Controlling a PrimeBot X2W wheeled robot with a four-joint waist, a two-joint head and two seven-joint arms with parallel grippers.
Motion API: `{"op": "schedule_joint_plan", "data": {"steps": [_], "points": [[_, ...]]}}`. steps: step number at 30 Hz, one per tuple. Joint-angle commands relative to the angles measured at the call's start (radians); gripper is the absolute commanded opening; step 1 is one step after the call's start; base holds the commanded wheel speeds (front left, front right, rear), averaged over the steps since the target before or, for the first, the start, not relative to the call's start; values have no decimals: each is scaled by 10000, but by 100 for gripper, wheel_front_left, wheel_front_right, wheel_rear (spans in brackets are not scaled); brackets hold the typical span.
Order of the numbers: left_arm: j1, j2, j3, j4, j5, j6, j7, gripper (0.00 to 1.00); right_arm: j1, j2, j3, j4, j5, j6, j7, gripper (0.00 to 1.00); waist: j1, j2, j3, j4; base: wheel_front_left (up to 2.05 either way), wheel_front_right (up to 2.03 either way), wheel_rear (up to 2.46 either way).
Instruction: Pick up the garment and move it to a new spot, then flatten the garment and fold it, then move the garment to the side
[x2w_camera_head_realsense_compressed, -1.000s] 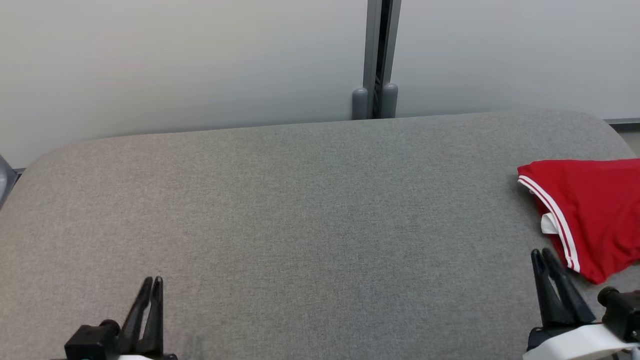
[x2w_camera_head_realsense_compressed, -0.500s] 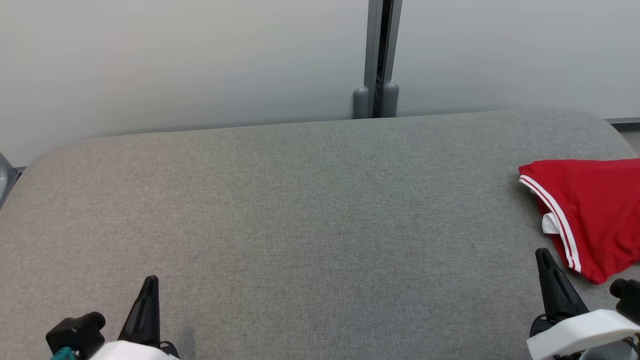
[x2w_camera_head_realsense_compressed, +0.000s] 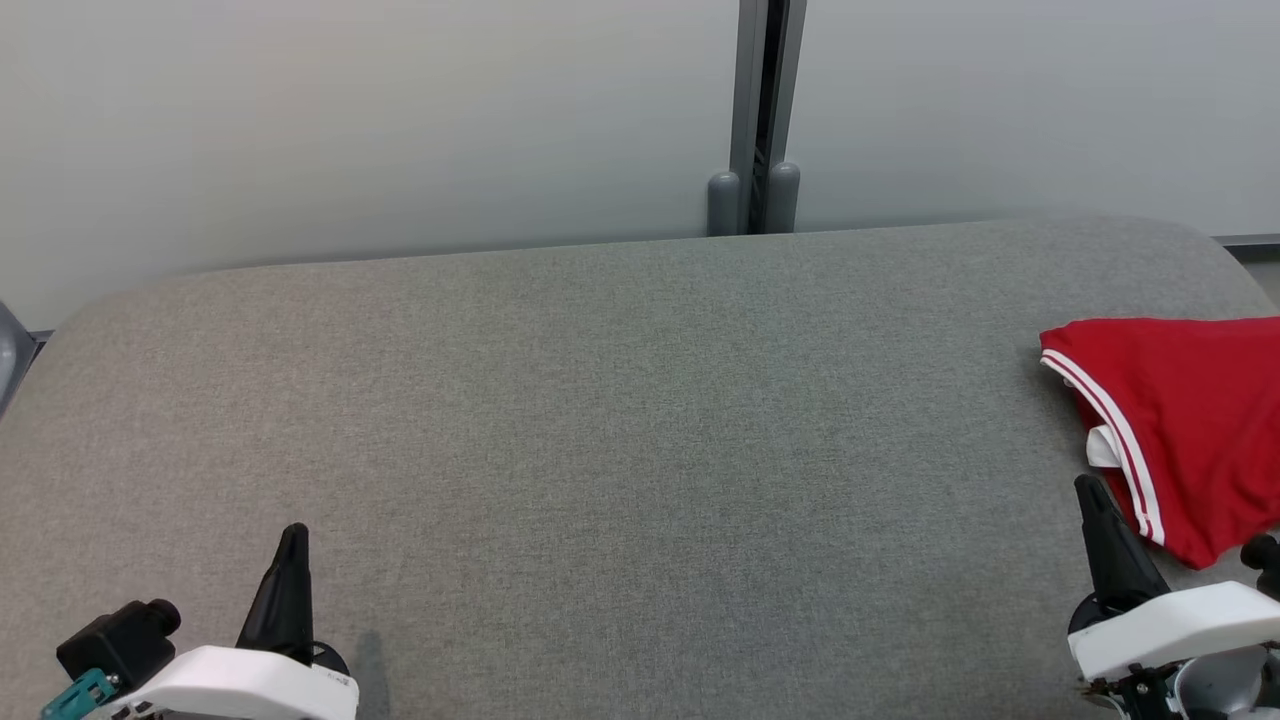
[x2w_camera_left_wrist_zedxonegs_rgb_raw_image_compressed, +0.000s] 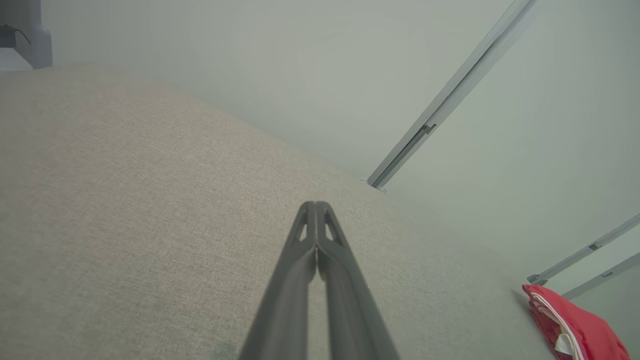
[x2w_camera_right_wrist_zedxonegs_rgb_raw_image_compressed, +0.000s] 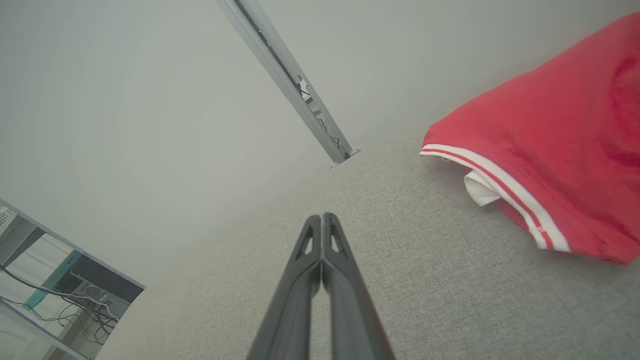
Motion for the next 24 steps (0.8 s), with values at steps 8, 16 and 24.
{"op": "schedule_joint_plan", "data": {"steps": [8,16,24], "points": [[-608,-140,357,205,-1104,-344,125,0,-672,-120,-174,376,1287,1,264,0,0,-1,15,12,0,0,0],[-875,-330,578,462,-1968,-593,219,0,-1024,-138,-281,781,2294,1,471,0,0,-1,30,24,0,0,0],[-1122,-514,778,701,-2762,-829,310,0,-1340,-155,-381,1152,3220,1,668,0,0,-1,45,36,0,0,0]]}}
